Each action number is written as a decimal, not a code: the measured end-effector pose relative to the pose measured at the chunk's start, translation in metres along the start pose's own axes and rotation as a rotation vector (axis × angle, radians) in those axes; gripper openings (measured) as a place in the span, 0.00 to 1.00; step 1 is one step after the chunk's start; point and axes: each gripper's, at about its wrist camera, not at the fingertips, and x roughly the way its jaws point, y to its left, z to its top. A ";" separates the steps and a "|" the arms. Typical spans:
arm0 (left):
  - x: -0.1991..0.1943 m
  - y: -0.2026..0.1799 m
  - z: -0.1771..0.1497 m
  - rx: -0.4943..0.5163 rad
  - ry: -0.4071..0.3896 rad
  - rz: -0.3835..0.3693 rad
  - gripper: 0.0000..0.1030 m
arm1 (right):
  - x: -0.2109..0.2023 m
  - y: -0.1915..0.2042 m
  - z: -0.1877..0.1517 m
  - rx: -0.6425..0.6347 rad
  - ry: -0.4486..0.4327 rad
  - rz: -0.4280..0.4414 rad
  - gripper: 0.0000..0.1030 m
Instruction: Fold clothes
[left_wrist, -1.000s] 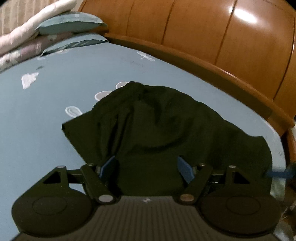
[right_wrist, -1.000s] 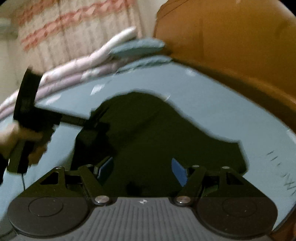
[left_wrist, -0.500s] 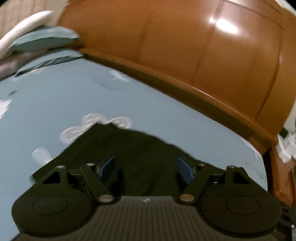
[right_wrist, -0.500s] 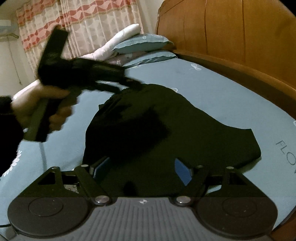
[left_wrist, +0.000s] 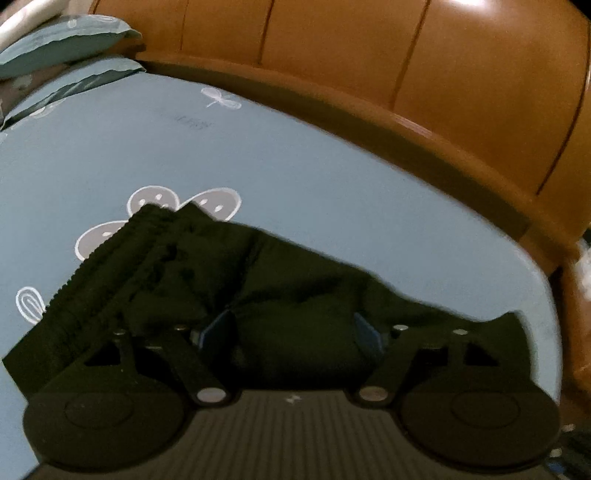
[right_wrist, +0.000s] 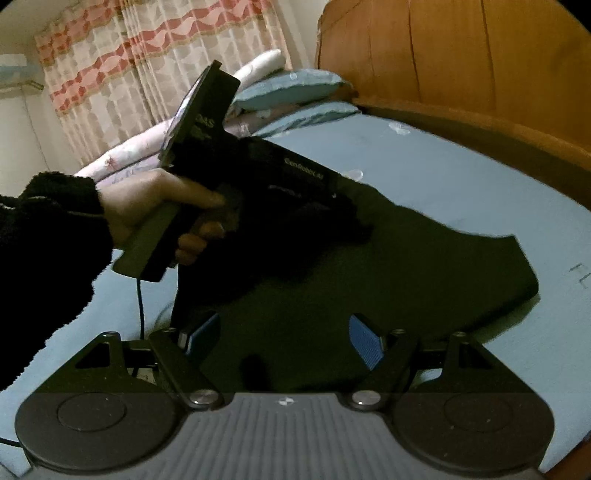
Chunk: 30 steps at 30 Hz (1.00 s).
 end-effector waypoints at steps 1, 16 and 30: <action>-0.007 -0.003 -0.001 0.005 -0.020 -0.029 0.72 | -0.002 0.000 0.000 -0.003 -0.011 0.003 0.79; -0.017 -0.013 -0.023 -0.059 0.037 -0.071 0.73 | -0.015 0.000 -0.007 0.004 -0.040 0.022 0.80; -0.044 0.003 -0.052 -0.186 -0.010 -0.106 0.75 | -0.016 0.001 -0.013 0.016 -0.016 0.027 0.81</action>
